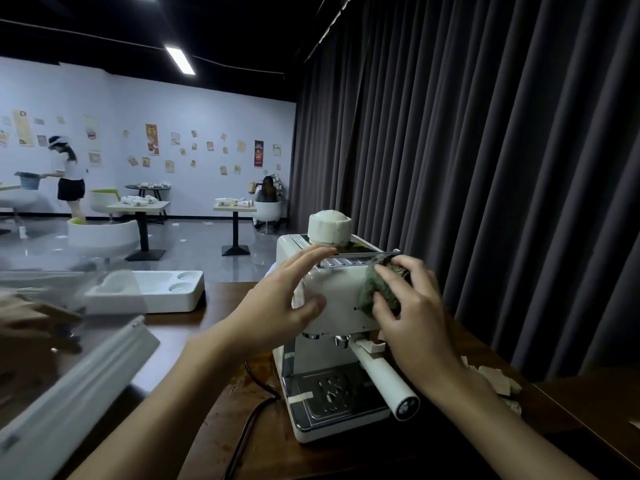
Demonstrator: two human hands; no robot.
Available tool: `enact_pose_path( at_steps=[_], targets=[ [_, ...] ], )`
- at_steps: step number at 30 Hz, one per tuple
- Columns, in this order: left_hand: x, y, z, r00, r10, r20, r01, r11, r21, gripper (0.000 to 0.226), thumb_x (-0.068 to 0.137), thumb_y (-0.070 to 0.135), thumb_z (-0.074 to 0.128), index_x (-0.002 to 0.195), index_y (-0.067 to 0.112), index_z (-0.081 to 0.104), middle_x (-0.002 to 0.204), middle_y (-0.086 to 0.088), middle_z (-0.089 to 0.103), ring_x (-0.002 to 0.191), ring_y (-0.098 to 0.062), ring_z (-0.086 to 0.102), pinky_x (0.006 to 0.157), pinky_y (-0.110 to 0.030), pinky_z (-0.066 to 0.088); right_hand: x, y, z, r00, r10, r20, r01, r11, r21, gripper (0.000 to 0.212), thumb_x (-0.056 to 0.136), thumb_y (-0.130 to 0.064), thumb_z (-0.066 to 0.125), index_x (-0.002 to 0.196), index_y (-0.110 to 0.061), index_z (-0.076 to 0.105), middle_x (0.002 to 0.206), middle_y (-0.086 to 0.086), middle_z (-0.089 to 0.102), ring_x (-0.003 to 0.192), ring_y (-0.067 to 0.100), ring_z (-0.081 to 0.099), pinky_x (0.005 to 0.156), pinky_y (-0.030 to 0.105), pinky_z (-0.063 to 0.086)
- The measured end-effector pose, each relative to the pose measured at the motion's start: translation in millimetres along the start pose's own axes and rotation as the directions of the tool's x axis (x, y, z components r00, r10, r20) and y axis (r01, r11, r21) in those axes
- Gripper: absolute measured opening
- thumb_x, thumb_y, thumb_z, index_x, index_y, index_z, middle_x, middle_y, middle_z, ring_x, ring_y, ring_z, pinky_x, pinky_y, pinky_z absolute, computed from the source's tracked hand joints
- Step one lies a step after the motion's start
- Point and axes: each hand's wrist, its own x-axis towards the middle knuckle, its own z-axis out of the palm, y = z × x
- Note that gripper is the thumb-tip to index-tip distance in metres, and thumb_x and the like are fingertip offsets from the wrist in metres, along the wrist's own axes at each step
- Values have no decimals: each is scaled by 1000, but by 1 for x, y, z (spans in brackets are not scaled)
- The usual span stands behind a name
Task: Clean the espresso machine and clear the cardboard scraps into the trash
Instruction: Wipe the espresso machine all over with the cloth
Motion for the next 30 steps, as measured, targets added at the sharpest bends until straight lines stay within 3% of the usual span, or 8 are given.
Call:
enact_pose_path(
  at_steps=[3, 7, 9, 12, 18, 24, 28, 30],
  targets=[
    [1, 1, 0, 1000, -15, -10, 14, 999, -39, 58, 88, 42, 53, 142, 52, 36, 147, 39, 32, 140, 3, 34, 115, -46, 37, -2, -9, -1, 998, 63, -7, -62, 996, 61, 45, 84, -4, 70, 127, -3, 61, 132, 11, 45, 119, 20, 46, 105, 7, 23],
    [2, 2, 1, 997, -44, -58, 40, 997, -68, 47, 95, 49, 41, 142, 51, 40, 147, 35, 36, 139, 10, 30, 117, -43, 33, -7, -32, 11, 993, -96, 73, 96, 995, 4, 51, 85, -27, 72, 131, -10, 59, 131, 7, 44, 124, 18, 38, 106, 23, 31],
    [1, 2, 2, 998, -47, -48, 43, 997, -66, 47, 95, 48, 41, 141, 54, 39, 147, 36, 34, 139, 8, 31, 115, -44, 36, -5, -26, 11, 992, -108, 68, 107, 994, 17, 48, 84, -24, 73, 129, -10, 61, 129, 6, 46, 124, 20, 40, 107, 25, 32],
    [0, 0, 2, 999, -32, -24, 31, 999, -39, 54, 92, 40, 46, 142, 55, 36, 148, 38, 30, 140, 3, 33, 114, -46, 39, -4, -15, 6, 999, -18, 30, 16, 998, 59, 44, 84, -15, 73, 126, -8, 63, 127, 8, 48, 124, 27, 47, 104, 38, 43],
    [1, -3, 3, 999, -22, -38, 21, 999, -35, 57, 91, 36, 48, 143, 54, 34, 150, 35, 30, 143, 3, 29, 113, -48, 39, -3, -28, 10, 985, -145, 95, 140, 989, 51, 46, 81, -13, 75, 126, -11, 63, 128, 5, 49, 121, 20, 44, 104, 29, 38],
    [1, -2, 4, 999, -28, -45, 29, 999, 13, 57, 90, 39, 47, 143, 56, 33, 151, 36, 29, 143, 2, 29, 112, -50, 40, -3, -5, -1, 998, 64, 11, -65, 989, 135, 41, 81, -7, 74, 122, -10, 66, 129, 4, 45, 121, 17, 46, 106, 30, 38],
    [1, -1, 4, 998, -17, -54, 18, 1000, 10, 56, 90, 37, 47, 142, 53, 35, 150, 35, 31, 142, 1, 31, 112, -50, 40, -3, -13, 5, 996, -59, 71, 50, 992, 117, 41, 81, -10, 74, 121, -12, 66, 128, 5, 44, 122, 27, 47, 106, 35, 39],
    [1, -1, 4, 999, -14, -48, 15, 1000, 13, 57, 90, 37, 47, 144, 52, 34, 150, 35, 30, 142, 3, 29, 114, -48, 39, -1, -2, 0, 996, -53, 66, 45, 991, 123, 41, 80, -7, 75, 120, -10, 67, 127, 6, 45, 119, 22, 48, 106, 29, 38]
  ],
)
